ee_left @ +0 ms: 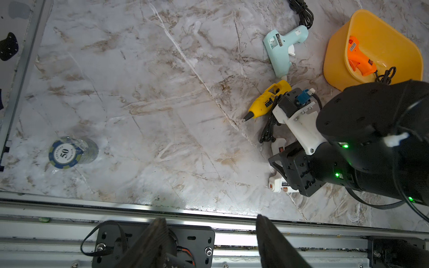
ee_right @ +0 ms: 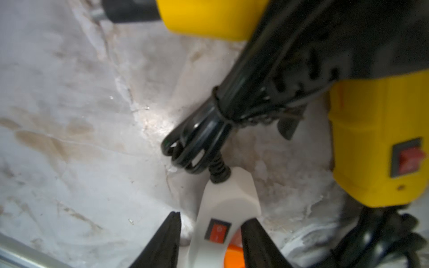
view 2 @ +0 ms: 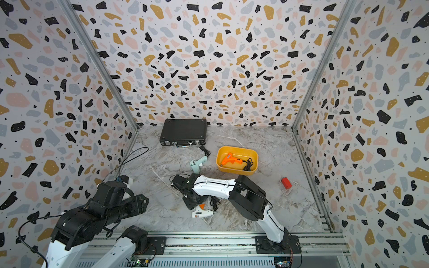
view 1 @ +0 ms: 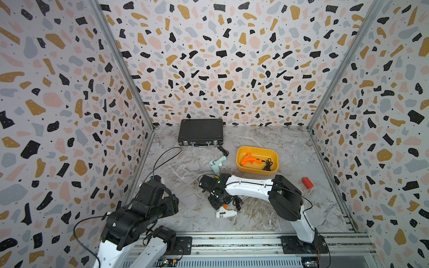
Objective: Put the hot melt glue gun into the storage box
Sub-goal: Pick up the hot melt adhesive gun from the center of the board.
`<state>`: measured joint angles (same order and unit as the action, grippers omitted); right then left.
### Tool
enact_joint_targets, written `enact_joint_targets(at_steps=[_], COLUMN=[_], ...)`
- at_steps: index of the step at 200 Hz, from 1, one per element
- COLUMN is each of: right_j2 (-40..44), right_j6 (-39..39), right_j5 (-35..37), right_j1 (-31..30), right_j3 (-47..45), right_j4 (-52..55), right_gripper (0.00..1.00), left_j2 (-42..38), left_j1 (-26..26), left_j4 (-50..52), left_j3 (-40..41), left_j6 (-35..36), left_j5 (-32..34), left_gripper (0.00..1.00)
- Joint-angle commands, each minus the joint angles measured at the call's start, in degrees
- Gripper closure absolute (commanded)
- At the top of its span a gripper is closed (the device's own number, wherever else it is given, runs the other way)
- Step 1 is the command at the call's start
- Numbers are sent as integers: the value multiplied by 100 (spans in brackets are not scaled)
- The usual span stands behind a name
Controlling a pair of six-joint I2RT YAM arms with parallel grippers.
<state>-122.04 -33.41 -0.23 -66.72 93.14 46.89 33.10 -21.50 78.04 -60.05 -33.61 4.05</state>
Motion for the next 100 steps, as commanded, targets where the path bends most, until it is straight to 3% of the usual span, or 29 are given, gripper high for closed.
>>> enact_joint_targets(at_steps=[1, 44, 59, 100], right_j2=[76, 572, 910, 2014], right_j6=[-205, -161, -130, -650], right_j5=[41, -150, -257, -753], right_j1=[19, 60, 68, 181], right_j3=[56, 57, 213, 519], right_j4=[237, 540, 866, 1570], right_gripper=[63, 95, 100, 100], left_j2=[51, 201, 237, 380], left_j1=[-20, -15, -13, -12], left_j4=[9, -69, -70, -169], left_j3=[-190, -299, -347, -496], left_j6=[230, 440, 551, 714], left_j5=[191, 234, 288, 140], left_gripper=[35, 34, 34, 33])
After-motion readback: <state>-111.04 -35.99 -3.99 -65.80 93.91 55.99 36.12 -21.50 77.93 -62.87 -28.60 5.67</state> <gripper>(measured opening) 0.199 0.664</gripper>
